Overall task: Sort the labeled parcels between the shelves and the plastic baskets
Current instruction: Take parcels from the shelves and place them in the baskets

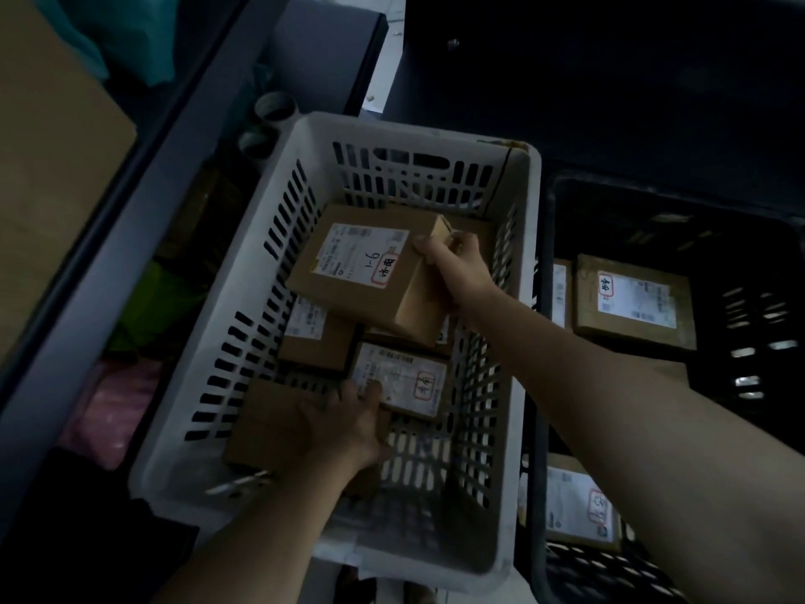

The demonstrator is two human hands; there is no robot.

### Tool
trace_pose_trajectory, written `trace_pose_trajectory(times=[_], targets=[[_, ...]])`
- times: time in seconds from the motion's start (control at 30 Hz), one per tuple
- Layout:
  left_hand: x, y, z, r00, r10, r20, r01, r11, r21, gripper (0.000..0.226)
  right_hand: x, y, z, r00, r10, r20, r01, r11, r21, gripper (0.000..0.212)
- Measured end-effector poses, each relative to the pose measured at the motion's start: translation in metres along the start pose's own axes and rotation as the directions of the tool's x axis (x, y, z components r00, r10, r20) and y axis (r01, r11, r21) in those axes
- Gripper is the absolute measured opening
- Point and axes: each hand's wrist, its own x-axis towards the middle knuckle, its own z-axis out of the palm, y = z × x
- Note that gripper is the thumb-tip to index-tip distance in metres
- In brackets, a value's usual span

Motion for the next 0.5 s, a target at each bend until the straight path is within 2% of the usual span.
trace_pose_trajectory(times=[0.07, 0.13, 0.23, 0.3, 0.33, 0.37, 0.43, 0.47, 0.5], targets=[[0.003, -0.011, -0.002, 0.998, -0.067, -0.001, 0.067, 0.995, -0.071, 0.102, -0.002, -0.003, 0.000, 1.000, -0.007, -0.012, 0.007, 1.000, -0.013, 0.089], [0.008, -0.024, -0.006, 0.992, -0.126, 0.008, 0.126, 0.981, -0.147, 0.115, -0.001, -0.004, 0.000, 1.000, -0.027, -0.010, 0.027, 1.000, -0.012, 0.087], [0.017, -0.023, -0.010, 0.993, -0.090, 0.082, 0.111, 0.942, -0.318, 0.121, 0.005, 0.001, -0.003, 0.999, -0.043, -0.029, 0.043, 0.999, -0.008, 0.081], [0.024, -0.013, -0.011, 0.991, -0.074, 0.111, 0.119, 0.868, -0.483, 0.123, 0.009, 0.005, -0.006, 0.999, -0.044, -0.025, 0.044, 0.999, 0.007, 0.078], [0.027, -0.006, -0.011, 0.990, -0.092, 0.110, 0.135, 0.856, -0.499, 0.127, 0.009, 0.006, -0.008, 0.999, -0.045, -0.016, 0.046, 0.999, 0.015, 0.075], [0.029, 0.000, -0.011, 0.988, -0.105, 0.113, 0.145, 0.879, -0.454, 0.131, 0.009, 0.007, -0.009, 0.999, -0.046, -0.006, 0.046, 0.999, 0.017, 0.073], [0.026, 0.014, -0.013, 0.988, -0.131, 0.086, 0.143, 0.979, -0.148, 0.126, 0.011, 0.008, -0.011, 0.998, -0.057, 0.007, 0.057, 0.998, 0.011, 0.071], [0.025, 0.019, -0.013, 0.989, -0.142, 0.050, 0.143, 0.989, -0.027, 0.123, 0.012, 0.009, -0.012, 0.998, -0.062, 0.009, 0.062, 0.998, 0.009, 0.071], [0.023, 0.023, -0.015, 0.990, -0.141, 0.013, 0.140, 0.990, 0.008, 0.121, 0.013, 0.009, -0.013, 0.998, -0.067, 0.007, 0.067, 0.998, 0.009, 0.071]])
